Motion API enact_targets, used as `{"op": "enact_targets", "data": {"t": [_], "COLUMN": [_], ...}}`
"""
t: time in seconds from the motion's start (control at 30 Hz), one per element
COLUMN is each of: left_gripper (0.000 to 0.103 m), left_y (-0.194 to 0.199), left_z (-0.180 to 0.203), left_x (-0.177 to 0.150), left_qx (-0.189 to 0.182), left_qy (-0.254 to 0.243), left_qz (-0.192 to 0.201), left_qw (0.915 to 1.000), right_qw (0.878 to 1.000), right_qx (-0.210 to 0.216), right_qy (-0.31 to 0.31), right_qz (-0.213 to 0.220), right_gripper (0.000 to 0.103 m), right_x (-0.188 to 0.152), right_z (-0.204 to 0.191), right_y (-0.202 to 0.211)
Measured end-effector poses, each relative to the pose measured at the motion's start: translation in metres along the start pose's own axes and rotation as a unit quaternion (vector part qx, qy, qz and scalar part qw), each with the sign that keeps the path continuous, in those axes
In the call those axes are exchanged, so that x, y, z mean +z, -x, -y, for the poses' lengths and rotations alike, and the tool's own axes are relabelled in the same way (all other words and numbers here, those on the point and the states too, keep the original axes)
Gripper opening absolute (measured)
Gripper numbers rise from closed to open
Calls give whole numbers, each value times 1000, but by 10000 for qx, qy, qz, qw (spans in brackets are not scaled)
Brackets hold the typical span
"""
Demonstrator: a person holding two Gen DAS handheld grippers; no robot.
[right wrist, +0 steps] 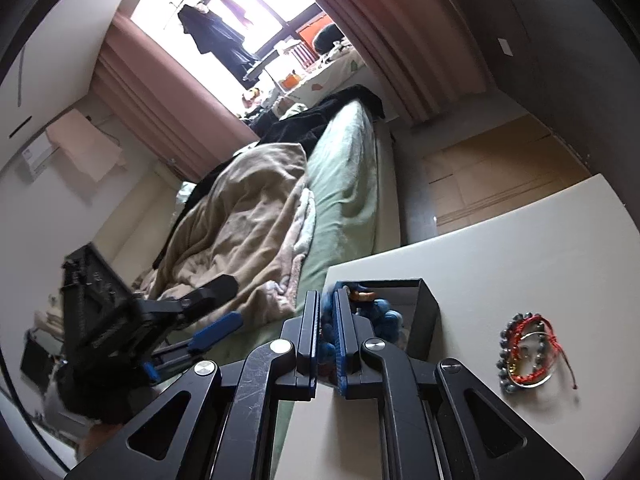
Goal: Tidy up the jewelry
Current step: 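Carry the pendant and blue flower bracelet into the black box and release both, then move the left gripper onto the red-string bead bracelet and close it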
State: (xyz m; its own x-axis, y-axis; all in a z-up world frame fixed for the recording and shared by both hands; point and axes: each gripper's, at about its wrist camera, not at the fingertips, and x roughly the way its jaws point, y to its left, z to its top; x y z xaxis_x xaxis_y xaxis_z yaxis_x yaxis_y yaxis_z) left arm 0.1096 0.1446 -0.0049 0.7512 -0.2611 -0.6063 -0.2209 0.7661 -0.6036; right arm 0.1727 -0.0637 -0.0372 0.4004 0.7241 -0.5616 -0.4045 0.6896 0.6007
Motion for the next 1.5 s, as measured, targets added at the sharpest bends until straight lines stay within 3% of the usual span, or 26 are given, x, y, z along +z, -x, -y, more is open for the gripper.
{"op": "enact_targets", "data": {"t": [0.07,0.17,0.33,0.37,0.43,1.07,1.5], "left_gripper": [75,75,75,75,75,75,75], "left_y": [0,-1,-3,-4,-6,-28,-63], "left_z": [0,1,8,9,12,56,98], "left_x": [-1,-3,-9,-10,-15,-61,-97], "left_qx": [19,27,80,88,105,118,85], "left_qy": [-12,-41,-168,-189,-238,-908,-1622], "left_qz": [-18,-50,-69,-82,-124,-456,-740], "left_qw": [10000,10000,9998,9997,9996,9948,9839], "right_qw": [9996,9994,9977,9972,9968,9890,9810], "right_qx": [-125,-246,-514,-583,-646,-1301,-1583], "right_qy": [-90,-239,-433,-445,-468,-705,-1118], "right_qz": [-248,-99,-105,-112,-93,17,27], "right_gripper": [50,76,81,91,100,103,103], "right_x": [-2,-3,-2,-2,-4,-20,-24], "right_z": [4,14,32,35,40,84,120], "right_y": [-7,1,19,24,32,93,129]}}
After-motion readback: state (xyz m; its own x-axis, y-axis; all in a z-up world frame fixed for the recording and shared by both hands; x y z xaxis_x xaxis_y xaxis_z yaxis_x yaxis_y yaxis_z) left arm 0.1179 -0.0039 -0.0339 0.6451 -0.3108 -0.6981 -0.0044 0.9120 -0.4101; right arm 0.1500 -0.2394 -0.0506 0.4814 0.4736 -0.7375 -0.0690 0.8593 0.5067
